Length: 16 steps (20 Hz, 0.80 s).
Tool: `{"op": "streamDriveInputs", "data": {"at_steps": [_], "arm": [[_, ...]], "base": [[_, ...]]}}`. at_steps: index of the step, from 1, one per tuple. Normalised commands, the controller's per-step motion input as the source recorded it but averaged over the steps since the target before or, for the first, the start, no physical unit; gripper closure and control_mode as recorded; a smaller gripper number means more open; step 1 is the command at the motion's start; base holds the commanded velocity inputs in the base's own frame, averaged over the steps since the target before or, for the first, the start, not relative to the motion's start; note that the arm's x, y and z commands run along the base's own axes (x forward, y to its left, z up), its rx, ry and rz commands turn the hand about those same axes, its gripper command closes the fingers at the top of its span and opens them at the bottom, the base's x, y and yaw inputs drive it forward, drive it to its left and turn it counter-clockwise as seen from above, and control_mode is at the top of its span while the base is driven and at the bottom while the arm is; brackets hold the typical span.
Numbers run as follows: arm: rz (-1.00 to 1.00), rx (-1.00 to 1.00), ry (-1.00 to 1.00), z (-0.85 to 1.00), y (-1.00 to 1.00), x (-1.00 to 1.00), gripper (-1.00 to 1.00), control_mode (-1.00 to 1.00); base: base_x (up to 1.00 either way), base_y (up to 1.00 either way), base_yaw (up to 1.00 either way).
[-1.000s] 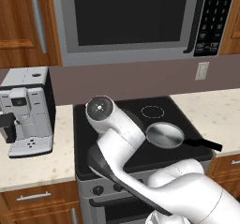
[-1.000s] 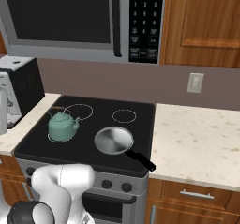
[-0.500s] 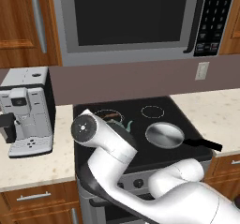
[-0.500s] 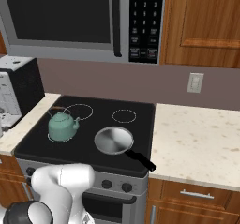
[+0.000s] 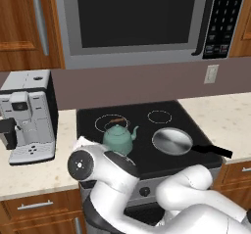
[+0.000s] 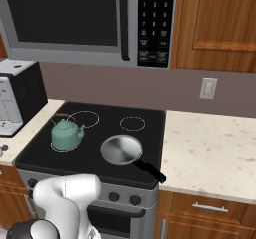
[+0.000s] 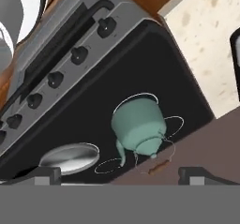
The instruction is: Pick the kettle from the counter and place it on a stove burner. Then turn the burner on.
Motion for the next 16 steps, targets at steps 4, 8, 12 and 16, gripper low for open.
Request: {"op": "streamDriveInputs", "data": {"at_steps": [4, 8, 12, 16], "arm": [[0.15, -0.11, -0.11, -0.44, 0.03, -0.25, -1.00, -1.00], [0.16, -0.13, -0.12, -0.48, 0.04, -0.27, -1.00, -1.00], [0.14, -0.15, -0.12, -0.49, 0.03, -0.20, -1.00, -1.00], [0.12, -0.17, -0.13, -0.53, 0.05, -0.10, -1.00, -1.00]], "base": [[0.00, 0.00, 0.00], [0.00, 0.00, 0.00], [0.00, 0.00, 0.00], [0.00, 0.00, 0.00]]}}
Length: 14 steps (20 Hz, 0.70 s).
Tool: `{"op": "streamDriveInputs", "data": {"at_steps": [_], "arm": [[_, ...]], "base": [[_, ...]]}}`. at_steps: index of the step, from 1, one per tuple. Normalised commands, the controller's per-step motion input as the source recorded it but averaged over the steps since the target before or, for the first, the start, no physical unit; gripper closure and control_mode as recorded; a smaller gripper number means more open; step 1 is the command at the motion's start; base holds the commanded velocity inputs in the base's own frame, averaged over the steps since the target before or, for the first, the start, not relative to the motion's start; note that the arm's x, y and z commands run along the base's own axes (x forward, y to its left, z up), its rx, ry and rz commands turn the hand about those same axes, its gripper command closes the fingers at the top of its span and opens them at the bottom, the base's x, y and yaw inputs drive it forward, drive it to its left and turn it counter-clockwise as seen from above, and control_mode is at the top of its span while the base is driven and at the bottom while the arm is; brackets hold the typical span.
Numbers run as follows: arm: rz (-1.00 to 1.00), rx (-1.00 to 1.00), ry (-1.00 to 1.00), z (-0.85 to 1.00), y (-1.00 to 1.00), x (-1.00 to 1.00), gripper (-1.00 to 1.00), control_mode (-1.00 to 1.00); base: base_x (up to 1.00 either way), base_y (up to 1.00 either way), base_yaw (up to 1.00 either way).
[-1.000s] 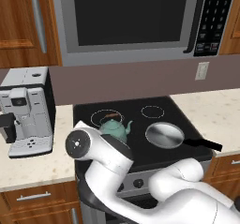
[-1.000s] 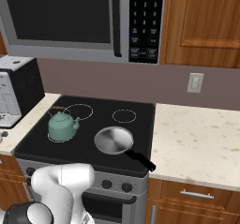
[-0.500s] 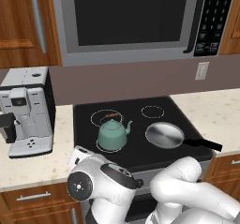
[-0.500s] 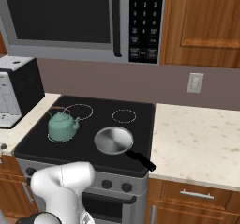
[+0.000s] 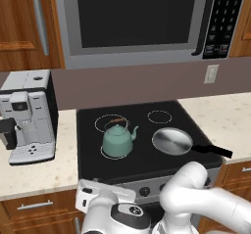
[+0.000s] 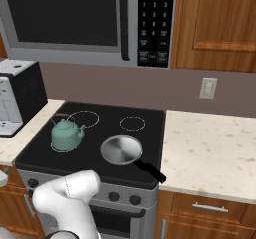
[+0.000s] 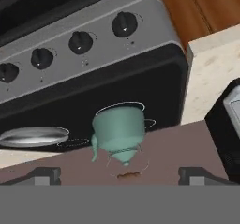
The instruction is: Pick the kettle from the counter and place it on a stove burner. Then turn the burner on.
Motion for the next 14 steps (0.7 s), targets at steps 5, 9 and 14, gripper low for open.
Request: {"op": "streamDriveInputs", "data": {"at_steps": [5, 9, 14], "arm": [[0.10, -0.17, -0.14, -0.53, 0.07, -0.05, -1.00, -1.00], [0.08, -0.16, -0.13, -0.54, 0.10, 0.00, -1.00, -1.00], [0.04, -0.13, -0.12, -0.53, 0.18, 0.00, -1.00, -1.00]], "base": [[0.00, 0.00, 0.00], [0.00, 0.00, 0.00], [0.00, 0.00, 0.00]]}}
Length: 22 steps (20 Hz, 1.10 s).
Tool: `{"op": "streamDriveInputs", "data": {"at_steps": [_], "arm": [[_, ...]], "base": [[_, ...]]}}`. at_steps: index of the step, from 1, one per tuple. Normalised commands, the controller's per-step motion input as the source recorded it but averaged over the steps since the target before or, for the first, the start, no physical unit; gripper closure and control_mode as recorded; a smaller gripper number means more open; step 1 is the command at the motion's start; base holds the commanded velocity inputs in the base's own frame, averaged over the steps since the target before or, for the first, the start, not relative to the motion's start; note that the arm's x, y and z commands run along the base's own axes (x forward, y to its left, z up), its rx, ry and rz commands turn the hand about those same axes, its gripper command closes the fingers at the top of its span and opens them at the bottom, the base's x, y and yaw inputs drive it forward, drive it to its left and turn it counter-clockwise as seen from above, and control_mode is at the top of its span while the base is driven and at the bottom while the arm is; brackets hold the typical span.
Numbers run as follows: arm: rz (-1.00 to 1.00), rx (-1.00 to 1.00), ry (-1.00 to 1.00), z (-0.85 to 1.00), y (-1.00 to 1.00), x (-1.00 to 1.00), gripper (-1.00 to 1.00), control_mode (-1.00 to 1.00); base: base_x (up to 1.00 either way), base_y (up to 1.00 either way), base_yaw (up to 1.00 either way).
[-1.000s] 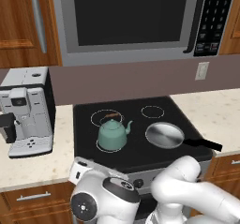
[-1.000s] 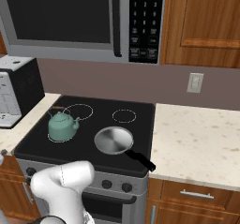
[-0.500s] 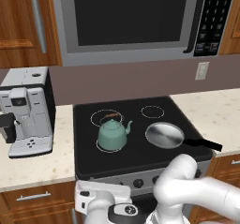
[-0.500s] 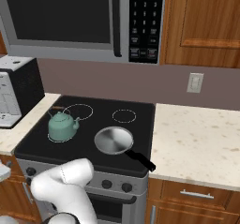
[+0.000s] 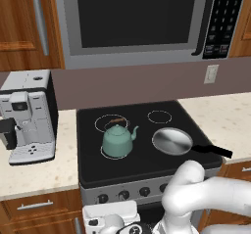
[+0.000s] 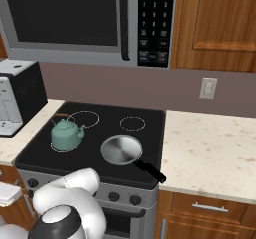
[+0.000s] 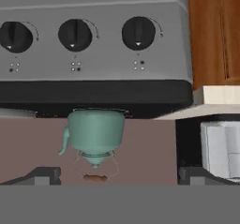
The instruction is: Pick the kettle from the counter and place it on a stove burner. Then turn the burner on.
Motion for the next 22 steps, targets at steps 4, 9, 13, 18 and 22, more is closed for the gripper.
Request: {"op": "streamDriveInputs", "data": {"at_steps": [4, 9, 13, 18, 22], "arm": [[0.01, -0.13, -0.09, -0.56, 0.24, 0.00, -1.00, -1.00], [0.00, -0.12, -0.04, -0.57, 0.28, 0.04, -1.00, -1.00], [0.00, -0.09, -0.02, -0.51, 0.21, 0.03, -1.00, -1.00], [0.00, -0.05, -0.02, -0.37, 0.05, 0.00, -1.00, -1.00], [0.00, 0.00, -0.02, -0.08, 0.00, 0.00, -1.00, -1.00]], "base": [[0.00, 0.00, 0.00], [0.00, 0.00, 0.00], [0.00, 0.00, 0.00], [0.00, 0.00, 0.00], [0.00, 0.00, 0.00]]}}
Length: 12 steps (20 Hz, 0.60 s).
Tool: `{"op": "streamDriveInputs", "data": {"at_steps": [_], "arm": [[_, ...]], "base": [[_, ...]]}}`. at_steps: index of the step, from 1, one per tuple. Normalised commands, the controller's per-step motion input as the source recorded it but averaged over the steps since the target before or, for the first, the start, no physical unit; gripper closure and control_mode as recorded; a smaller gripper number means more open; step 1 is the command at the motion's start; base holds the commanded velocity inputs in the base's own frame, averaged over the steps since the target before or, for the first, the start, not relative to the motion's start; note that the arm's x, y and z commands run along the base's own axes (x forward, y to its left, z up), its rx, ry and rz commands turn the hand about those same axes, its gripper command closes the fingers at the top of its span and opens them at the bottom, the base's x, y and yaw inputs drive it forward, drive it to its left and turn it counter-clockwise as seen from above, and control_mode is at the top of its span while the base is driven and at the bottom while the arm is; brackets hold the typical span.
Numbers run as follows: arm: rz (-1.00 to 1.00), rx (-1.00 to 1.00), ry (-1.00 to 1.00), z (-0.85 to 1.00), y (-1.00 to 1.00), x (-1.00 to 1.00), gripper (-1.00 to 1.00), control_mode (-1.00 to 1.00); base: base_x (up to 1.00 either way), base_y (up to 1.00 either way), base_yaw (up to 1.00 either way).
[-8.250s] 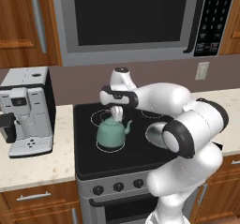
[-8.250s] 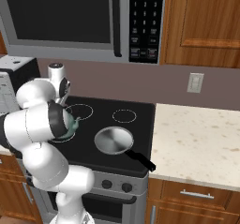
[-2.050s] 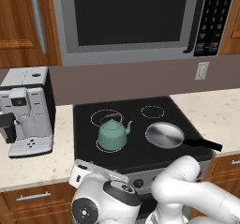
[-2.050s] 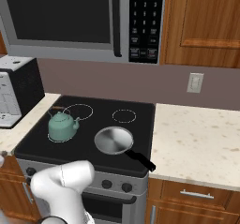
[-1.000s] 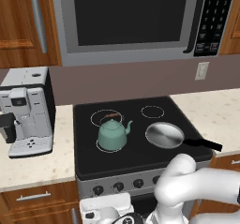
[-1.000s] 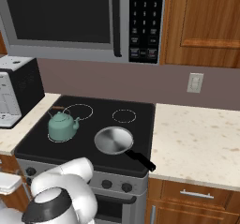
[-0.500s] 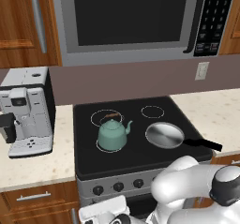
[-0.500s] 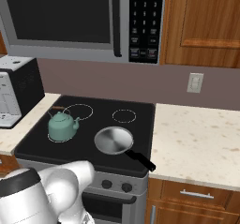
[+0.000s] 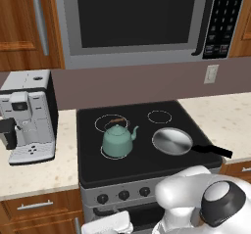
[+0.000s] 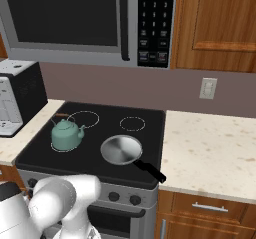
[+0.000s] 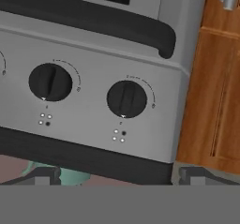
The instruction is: Pick the kettle from the counter and place it on a stove burner. Then turn the burner on.
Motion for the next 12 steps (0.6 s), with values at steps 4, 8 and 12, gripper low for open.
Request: {"op": "streamDriveInputs", "data": {"at_steps": [4, 8, 12], "arm": [[0.00, 0.00, -0.03, 0.00, -0.01, 0.00, -1.00, -1.00], [0.00, 0.00, -0.02, 0.00, -0.05, 0.00, -1.00, -1.00], [0.00, 0.02, 0.00, 0.00, -0.20, 0.00, -1.00, -1.00]], "base": [[0.00, 0.00, 0.00], [0.00, 0.00, 0.00], [0.00, 0.00, 0.00]]}}
